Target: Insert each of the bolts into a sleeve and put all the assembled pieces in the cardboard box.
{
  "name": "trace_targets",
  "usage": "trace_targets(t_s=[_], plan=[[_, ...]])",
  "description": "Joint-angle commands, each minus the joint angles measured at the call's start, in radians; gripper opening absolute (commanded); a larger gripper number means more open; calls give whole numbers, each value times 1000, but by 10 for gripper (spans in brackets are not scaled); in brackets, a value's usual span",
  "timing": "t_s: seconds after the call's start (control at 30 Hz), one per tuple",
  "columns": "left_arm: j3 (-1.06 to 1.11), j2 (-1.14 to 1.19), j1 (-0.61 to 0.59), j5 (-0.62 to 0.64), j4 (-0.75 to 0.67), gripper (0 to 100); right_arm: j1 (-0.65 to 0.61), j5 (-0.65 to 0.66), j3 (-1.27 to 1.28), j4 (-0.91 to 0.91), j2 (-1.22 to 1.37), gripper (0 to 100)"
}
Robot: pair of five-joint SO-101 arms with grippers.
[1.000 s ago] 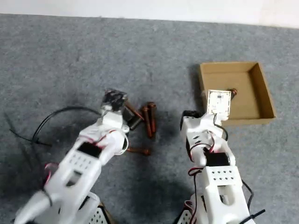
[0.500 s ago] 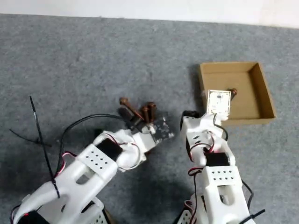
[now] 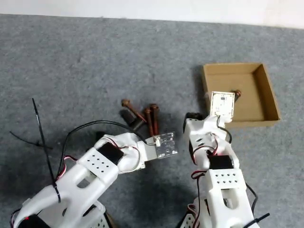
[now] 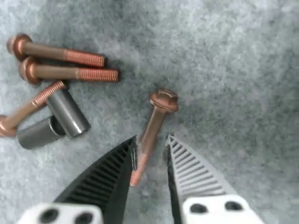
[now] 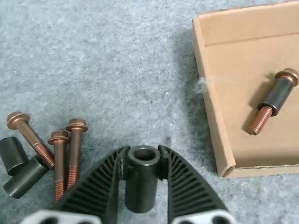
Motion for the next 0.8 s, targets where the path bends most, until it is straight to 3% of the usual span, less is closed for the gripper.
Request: trace_targets(t_s=[0.0, 0.37, 0.77], plan=[[7, -27, -15, -23, -61, 105, -5, 12, -10, -35, -31, 5], [-133, 288, -7, -25, -63, 105, -5, 12, -10, -35, -31, 5], [-266, 469, -10, -21, -63, 105, -5, 12, -10, -35, -36, 5]])
